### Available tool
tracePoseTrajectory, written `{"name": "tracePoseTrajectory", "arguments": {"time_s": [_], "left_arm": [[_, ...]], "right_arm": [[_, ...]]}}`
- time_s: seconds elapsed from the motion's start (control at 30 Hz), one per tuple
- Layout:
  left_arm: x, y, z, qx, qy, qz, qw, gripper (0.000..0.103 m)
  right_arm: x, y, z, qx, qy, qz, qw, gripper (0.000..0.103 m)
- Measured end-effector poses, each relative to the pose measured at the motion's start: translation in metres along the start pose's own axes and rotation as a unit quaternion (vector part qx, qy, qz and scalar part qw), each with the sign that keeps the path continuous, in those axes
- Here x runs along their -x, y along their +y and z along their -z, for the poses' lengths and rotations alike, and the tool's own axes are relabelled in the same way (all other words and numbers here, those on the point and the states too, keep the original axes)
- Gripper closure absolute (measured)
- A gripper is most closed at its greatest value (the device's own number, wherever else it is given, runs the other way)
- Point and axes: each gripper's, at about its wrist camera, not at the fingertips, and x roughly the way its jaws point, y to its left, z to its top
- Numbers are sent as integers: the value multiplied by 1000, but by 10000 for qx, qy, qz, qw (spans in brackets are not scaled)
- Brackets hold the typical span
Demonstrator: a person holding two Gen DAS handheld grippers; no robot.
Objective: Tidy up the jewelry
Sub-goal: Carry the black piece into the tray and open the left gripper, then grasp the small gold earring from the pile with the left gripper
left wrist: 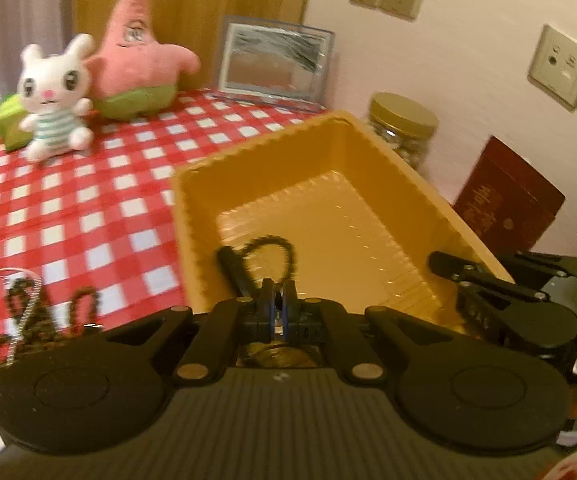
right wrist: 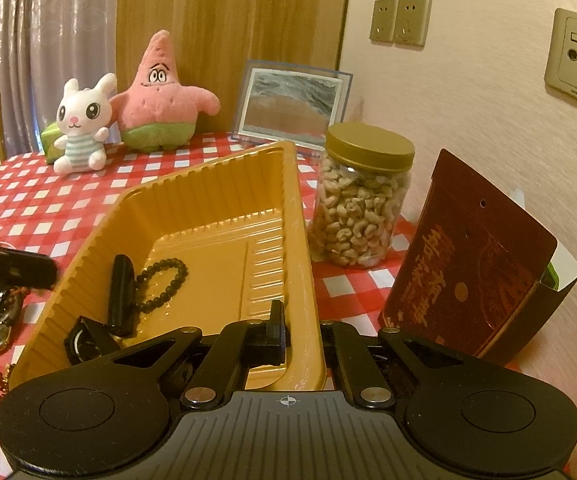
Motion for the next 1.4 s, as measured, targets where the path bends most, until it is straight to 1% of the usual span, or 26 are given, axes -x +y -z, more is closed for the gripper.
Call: {"name": "tracePoseTrajectory", "arguments": {"time_s": [0.1, 0.17, 0.3, 0.4, 0.43, 0.53, 0.63, 0.73, 0.8, 0.93, 1.0, 1.07, 1.17, 1.27, 1.4], "left_arm": [[-10, -8, 0, -48, 72, 72, 9999, 101], [-15, -10, 0, -63, 120, 57, 9999, 100], [-14, -10, -2, 17, 124, 74, 9999, 98], [-8, -6, -3, 77, 79, 102, 9999, 91], [-5, -5, -4, 110, 49, 105, 9999, 87], [8, 3, -7, 250, -87, 56, 9996, 86], [27, 18, -7, 420, -268, -105, 9987, 84], [47, 40, -3, 622, -399, -437, 9963, 78], [58, 56, 2, 750, -417, -738, 9936, 77], [74, 86, 19, 980, -299, -1246, 9869, 75], [79, 96, 28, 1067, -200, -1399, 9842, 74], [80, 103, 38, 1136, -96, -1543, 9814, 71], [80, 107, 52, 1193, 76, -1534, 9809, 70], [72, 102, 65, 1096, 297, -1439, 9831, 66], [58, 93, 78, 978, 549, -1212, 9863, 66]], "right_arm": [[1, 0, 0, -3, -9, -22, 10000, 99], [2, 0, 0, -4, -10, -33, 10000, 99], [3, 0, -1, -5, -8, -50, 10000, 99], [3, 0, -1, -6, -6, -51, 10000, 99], [3, 0, -1, -1, -9, -50, 10000, 99], [2, 0, -1, -6, -3, -51, 10000, 99], [3, 1, -1, 6, 3, -52, 10000, 99], [3, 1, -1, 9, 6, -57, 10000, 99], [3, 1, 0, 15, 2, -62, 10000, 99], [4, 2, 0, 29, 10, -65, 10000, 100], [4, 2, 1, 46, 12, -62, 10000, 100], [5, 2, 1, 59, 16, -62, 10000, 100], [6, 2, 0, 78, 17, -46, 10000, 100], [8, 3, 0, 94, 21, -22, 10000, 100], [11, 3, 0, 105, 36, 14, 9999, 100]]}}
